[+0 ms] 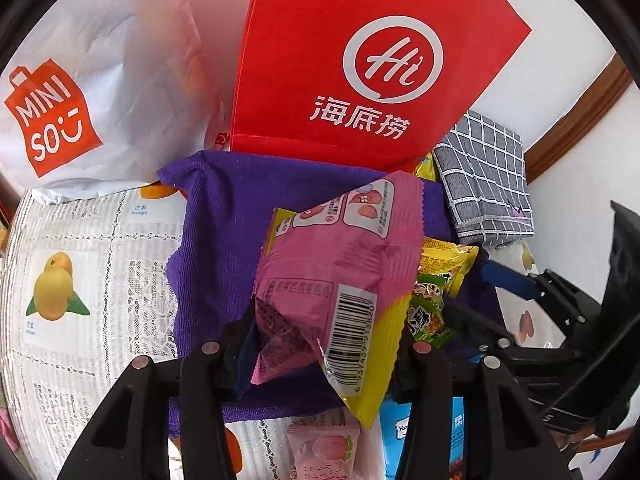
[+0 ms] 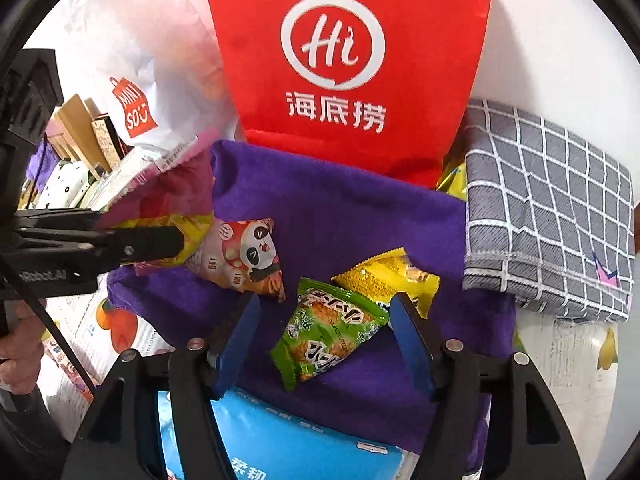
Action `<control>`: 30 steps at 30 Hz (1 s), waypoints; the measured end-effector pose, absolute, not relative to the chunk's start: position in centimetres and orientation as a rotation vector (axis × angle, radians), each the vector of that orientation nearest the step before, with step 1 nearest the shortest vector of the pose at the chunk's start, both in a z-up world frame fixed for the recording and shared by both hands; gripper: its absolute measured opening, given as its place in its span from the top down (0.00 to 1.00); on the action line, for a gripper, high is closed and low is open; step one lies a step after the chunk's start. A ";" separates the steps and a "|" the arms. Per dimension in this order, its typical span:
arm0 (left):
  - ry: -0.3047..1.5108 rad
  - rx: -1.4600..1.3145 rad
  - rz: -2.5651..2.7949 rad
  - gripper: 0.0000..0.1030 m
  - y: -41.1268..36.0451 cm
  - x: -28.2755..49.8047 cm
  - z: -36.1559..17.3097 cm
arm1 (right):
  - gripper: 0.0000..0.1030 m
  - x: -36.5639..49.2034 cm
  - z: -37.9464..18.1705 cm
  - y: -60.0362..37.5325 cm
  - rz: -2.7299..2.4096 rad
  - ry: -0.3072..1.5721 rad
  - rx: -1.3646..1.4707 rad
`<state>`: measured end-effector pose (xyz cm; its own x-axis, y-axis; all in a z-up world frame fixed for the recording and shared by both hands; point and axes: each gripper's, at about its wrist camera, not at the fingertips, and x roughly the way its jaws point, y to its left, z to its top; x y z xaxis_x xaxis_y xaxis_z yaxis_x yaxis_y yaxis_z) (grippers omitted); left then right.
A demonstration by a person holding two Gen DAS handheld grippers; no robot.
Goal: Organize snacks
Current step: 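Open the right gripper onto the towel while the left releases its pink bag, then withdraw both open grippers from the purple towel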
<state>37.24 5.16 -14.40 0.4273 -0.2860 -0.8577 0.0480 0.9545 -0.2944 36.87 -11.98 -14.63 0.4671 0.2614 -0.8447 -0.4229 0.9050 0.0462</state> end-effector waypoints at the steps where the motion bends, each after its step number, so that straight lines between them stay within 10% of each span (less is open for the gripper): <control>1: 1.113 -0.237 -0.211 0.54 5.1 37.2 -14.4 | 0.35 36.8 -14.4 -12.1 0.422 0.995 -0.177; 18: 1.034 -0.210 -0.232 0.16 4.4 36.8 -12.5 | 0.34 37.0 -11.5 -14.0 0.403 0.911 -0.113; 30: 0.954 -0.215 -0.236 0.12 5.2 35.8 -10.2 | 0.34 36.5 -11.3 -13.5 0.408 0.900 -0.123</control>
<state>35.83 5.22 -10.17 0.5562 -0.2925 -0.7779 0.1037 0.9531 -0.2842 36.46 -13.48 -11.32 0.5509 0.2934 -0.7813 -0.3950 0.9163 0.0656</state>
